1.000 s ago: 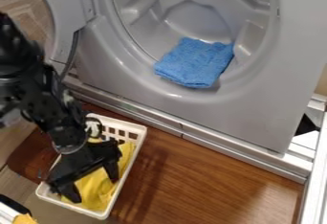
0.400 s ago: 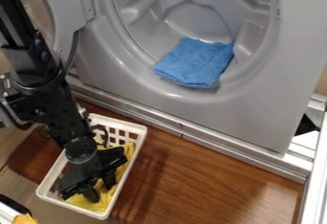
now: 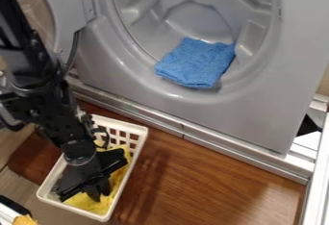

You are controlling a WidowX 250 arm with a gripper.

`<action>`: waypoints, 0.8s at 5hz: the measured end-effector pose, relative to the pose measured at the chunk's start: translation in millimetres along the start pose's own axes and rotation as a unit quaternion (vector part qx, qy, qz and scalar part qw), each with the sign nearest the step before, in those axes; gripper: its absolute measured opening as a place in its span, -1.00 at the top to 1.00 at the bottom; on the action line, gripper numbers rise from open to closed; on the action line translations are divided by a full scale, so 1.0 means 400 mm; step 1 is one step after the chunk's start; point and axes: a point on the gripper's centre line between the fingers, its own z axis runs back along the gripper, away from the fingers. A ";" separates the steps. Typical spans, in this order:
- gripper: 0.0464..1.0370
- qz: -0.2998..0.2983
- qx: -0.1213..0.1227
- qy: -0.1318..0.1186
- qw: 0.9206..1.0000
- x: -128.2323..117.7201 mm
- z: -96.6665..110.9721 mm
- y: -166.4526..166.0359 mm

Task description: Move the yellow cloth inside the white basket and put it on the table.

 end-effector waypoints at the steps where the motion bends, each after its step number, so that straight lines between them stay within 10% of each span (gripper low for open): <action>1: 0.99 0.006 -0.017 -0.031 0.999 0.034 0.068 0.023; 4: 0.99 -0.013 -0.147 -0.039 0.988 0.019 0.314 -0.001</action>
